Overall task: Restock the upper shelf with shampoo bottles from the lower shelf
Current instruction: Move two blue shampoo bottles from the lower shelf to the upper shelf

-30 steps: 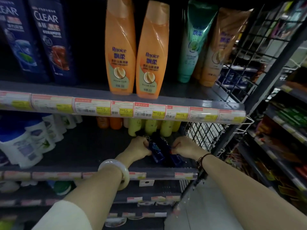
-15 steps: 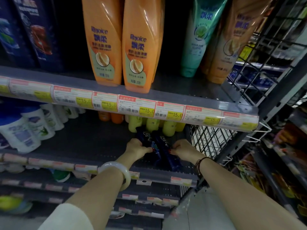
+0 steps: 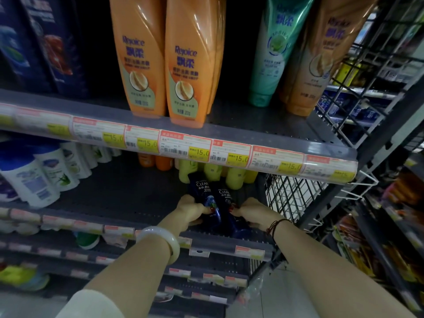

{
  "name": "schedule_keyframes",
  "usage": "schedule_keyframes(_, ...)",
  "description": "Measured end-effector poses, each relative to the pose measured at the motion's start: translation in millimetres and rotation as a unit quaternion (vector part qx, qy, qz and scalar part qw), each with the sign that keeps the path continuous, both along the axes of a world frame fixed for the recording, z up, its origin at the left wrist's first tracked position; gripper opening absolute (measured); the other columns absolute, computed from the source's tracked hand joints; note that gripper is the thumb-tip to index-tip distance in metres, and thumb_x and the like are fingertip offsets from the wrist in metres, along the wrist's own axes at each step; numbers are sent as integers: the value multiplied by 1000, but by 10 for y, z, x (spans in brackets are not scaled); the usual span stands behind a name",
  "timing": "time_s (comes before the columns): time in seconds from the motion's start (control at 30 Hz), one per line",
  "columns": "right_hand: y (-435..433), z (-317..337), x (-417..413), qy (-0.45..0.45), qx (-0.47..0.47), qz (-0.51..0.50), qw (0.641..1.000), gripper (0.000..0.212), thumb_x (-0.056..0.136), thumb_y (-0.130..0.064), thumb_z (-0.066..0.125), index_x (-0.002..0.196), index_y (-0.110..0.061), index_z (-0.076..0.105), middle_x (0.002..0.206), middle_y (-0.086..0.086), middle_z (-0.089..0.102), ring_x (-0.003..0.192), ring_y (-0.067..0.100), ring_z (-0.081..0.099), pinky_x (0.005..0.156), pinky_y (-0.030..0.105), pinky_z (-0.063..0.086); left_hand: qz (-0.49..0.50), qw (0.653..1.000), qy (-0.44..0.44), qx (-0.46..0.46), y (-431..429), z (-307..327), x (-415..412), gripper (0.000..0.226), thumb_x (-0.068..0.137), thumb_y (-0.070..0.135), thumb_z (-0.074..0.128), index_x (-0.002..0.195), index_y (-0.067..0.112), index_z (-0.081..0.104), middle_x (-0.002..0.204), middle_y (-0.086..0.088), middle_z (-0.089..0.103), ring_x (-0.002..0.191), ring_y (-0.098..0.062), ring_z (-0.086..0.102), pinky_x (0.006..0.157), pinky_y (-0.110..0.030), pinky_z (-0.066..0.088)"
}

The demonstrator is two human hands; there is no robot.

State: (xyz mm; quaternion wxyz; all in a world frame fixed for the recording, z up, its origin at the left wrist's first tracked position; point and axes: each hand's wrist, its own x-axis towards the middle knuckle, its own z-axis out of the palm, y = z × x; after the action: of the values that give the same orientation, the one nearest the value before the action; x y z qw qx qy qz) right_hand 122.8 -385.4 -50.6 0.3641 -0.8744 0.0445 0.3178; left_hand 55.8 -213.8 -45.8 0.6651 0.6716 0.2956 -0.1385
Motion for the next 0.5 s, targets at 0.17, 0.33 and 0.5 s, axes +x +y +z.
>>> schedule_keyframes(0.17,42,-28,-28,33,51,-20,998,69,73,-34,74,125,1,47,129,13,53,114,30,53,93,41,49,-15,1000,-10,-24,45,42,-56,53,77,-6,68,123,6,44,122,-17,57,113,-33,57,90,-48,53)
schedule_keyframes(0.33,59,-19,-142,45,102,-60,992,86,70,-28,76,139,0,34,144,15,41,128,31,44,105,48,42,-38,998,-21,-44,107,133,-108,54,77,-12,65,125,4,45,116,-15,60,105,-30,58,89,-46,53)
schedule_keyframes(0.5,165,140,-311,22,150,-114,982,74,76,-20,74,135,4,38,141,15,44,130,28,40,107,37,38,-75,996,-31,-43,198,323,-192,61,79,-16,59,133,6,40,105,-8,57,99,-24,51,85,-40,49)
